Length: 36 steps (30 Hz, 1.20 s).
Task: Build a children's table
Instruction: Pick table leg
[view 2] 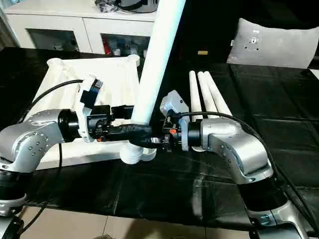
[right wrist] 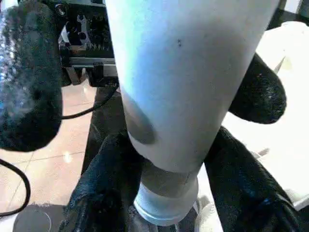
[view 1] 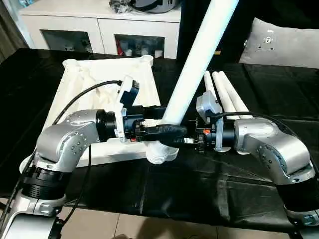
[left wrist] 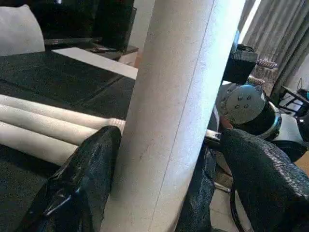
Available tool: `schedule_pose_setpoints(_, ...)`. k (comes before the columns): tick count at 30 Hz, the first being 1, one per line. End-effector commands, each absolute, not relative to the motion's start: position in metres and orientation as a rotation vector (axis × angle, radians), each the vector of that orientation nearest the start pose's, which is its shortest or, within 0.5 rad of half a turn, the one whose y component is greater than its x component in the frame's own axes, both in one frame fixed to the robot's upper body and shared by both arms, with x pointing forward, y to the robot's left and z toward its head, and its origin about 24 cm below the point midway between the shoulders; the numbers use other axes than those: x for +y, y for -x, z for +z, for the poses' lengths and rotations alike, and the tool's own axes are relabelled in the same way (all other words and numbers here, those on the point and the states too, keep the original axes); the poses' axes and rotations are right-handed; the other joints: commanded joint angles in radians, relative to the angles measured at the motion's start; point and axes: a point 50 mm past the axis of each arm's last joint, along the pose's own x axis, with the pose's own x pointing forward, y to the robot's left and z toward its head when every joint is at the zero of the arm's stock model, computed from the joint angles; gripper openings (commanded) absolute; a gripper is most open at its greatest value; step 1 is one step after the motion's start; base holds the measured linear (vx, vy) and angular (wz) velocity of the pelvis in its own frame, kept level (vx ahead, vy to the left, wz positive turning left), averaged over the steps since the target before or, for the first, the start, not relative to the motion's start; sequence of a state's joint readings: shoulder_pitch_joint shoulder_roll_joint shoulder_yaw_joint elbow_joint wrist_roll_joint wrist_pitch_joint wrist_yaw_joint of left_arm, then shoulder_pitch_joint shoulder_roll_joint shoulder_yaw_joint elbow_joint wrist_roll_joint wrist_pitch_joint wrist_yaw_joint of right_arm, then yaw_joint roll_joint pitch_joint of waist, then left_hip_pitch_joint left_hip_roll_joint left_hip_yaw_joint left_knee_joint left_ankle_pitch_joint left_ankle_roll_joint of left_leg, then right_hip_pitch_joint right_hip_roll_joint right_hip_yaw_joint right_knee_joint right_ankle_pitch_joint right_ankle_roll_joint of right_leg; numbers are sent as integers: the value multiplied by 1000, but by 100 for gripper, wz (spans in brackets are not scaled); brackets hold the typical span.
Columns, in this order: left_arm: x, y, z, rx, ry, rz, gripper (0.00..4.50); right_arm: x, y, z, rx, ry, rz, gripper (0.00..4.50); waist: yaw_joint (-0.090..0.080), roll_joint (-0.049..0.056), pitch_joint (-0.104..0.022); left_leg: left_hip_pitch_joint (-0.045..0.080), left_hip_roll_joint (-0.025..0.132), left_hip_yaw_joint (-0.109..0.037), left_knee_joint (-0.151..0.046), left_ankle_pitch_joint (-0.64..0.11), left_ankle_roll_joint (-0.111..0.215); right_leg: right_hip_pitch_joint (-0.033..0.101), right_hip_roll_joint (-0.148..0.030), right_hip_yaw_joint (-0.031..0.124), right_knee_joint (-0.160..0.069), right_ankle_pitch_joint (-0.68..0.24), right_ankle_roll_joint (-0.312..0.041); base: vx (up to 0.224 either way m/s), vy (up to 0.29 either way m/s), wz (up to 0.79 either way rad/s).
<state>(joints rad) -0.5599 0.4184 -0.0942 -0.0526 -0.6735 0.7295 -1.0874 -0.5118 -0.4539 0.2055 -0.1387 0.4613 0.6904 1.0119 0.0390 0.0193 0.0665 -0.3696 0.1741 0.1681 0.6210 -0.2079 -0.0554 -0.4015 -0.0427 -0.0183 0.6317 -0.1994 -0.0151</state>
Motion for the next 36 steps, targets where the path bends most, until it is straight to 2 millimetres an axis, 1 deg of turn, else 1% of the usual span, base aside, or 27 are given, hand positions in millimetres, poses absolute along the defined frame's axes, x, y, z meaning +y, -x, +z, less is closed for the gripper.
schedule_pose_setpoints(1,109,-287,169,117,174,-1493,339,-105,-279,146,229,89,1364,182,3,-6,-77,4,36,-9,-62,-49,21,63,-71,39,-67,-94,-227,0,0,0)
schedule_pose_setpoints(4,109,-290,168,116,161,-1470,339,-105,-279,146,228,91,1360,182,3,-9,-78,5,36,-8,-61,-48,23,63,-71,40,-67,-94,-226,0,0,0)
schedule_pose_setpoints(5,109,-290,168,115,159,-1468,339,-105,-279,146,228,91,1358,182,3,-6,-78,5,36,-8,-61,-43,24,63,-71,40,-66,-87,-227,0,0,0)
schedule_pose_setpoints(7,110,-295,166,88,102,-1391,339,-104,-282,146,208,93,1329,182,2,-9,-77,4,37,-9,-62,-46,26,64,-71,40,-69,-95,-222,0,0,0)
schedule_pose_setpoints(9,112,-300,165,57,47,-1312,339,-104,-284,146,192,96,1301,182,2,-7,-78,5,37,-9,-61,-45,21,64,-72,40,-68,-100,-217,0,0,0)
schedule_pose_setpoints(10,112,-302,164,48,31,-1275,335,-104,-285,146,184,99,1287,182,1,-9,-77,4,38,-10,-62,-45,21,63,-71,40,-71,-106,-210,0,0,0)
schedule_pose_setpoints(12,113,-304,163,10,0,-1200,304,-102,-287,145,168,92,1249,182,2,-9,-79,5,37,-9,-61,-39,16,64,-72,40,-67,-93,-214,0,0,0)
schedule_pose_setpoints(15,110,-298,163,-63,-20,-1105,295,-95,-288,143,139,72,1212,182,0,-14,-79,1,41,-10,-62,-35,18,66,-75,40,-65,-73,-219,0,0,0)
schedule_pose_setpoints(16,109,-297,162,-70,-21,-1100,291,-94,-288,143,135,68,1210,182,-1,-13,-79,0,41,-10,-62,-32,20,66,-75,40,-65,-67,-220,0,0,0)
schedule_pose_setpoints(17,108,-296,162,-77,-22,-1094,260,-93,-287,143,132,64,1209,182,-2,-12,-78,2,40,-9,-62,-40,25,63,-73,39,-67,-78,-218,0,0,0)
schedule_pose_setpoints(18,106,-293,161,-97,-30,-1065,260,-90,-286,143,125,49,1209,182,-2,-15,-77,2,40,-8,-62,-46,26,62,-72,39,-68,-88,-216,0,0,0)
schedule_pose_setpoints(19,105,-292,160,-110,-29,-1055,251,-88,-286,143,123,44,1209,182,-1,-15,-76,3,43,-10,-64,-55,25,62,-74,40,-70,-107,-212,0,0,0)
schedule_pose_setpoints(21,105,-291,160,-117,-27,-1049,243,-87,-286,143,122,42,1208,182,-1,-13,-75,3,41,-9,-64,-62,21,61,-74,40,-72,-132,-204,0,0,0)
schedule_pose_setpoints(24,100,-286,155,-112,32,-1050,210,-84,-284,141,127,30,1218,182,-2,-18,-74,3,40,-8,-64,-66,18,59,-73,41,-73,-144,-196,0,0,0)
schedule_pose_setpoints(27,98,-283,152,-97,48,-1059,203,-83,-284,140,128,30,1221,182,-2,-16,-74,3,40,-10,-65,-71,16,58,-72,40,-73,-149,-193,0,0,0)
schedule_pose_setpoints(28,97,-282,152,-97,55,-1051,196,-83,-283,140,128,29,1220,182,-3,-19,-75,4,39,-9,-64,-70,18,57,-72,40,-73,-144,-192,0,0,0)
schedule_pose_setpoints(31,97,-281,152,-89,98,-1043,195,-84,-284,140,128,30,1218,182,-2,-18,-74,3,39,-9,-63,-69,20,58,-72,40,-74,-143,-195,0,0,0)
schedule_pose_setpoints(32,96,-281,152,-86,132,-1040,195,-85,-285,141,128,33,1214,182,-2,-17,-75,3,39,-9,-63,-64,20,57,-72,40,-72,-135,-198,0,0,0)
schedule_pose_setpoints(35,95,-280,153,-75,163,-1042,194,-86,-286,142,126,36,1208,182,-2,-18,-74,3,38,-8,-62,-66,22,57,-70,40,-73,-134,-200,0,0,0)
schedule_pose_setpoints(36,95,-280,153,-63,181,-1039,193,-87,-286,142,125,38,1206,182,-2,-16,-75,3,38,-8,-62,-66,21,58,-71,40,-73,-134,-200,0,0,0)
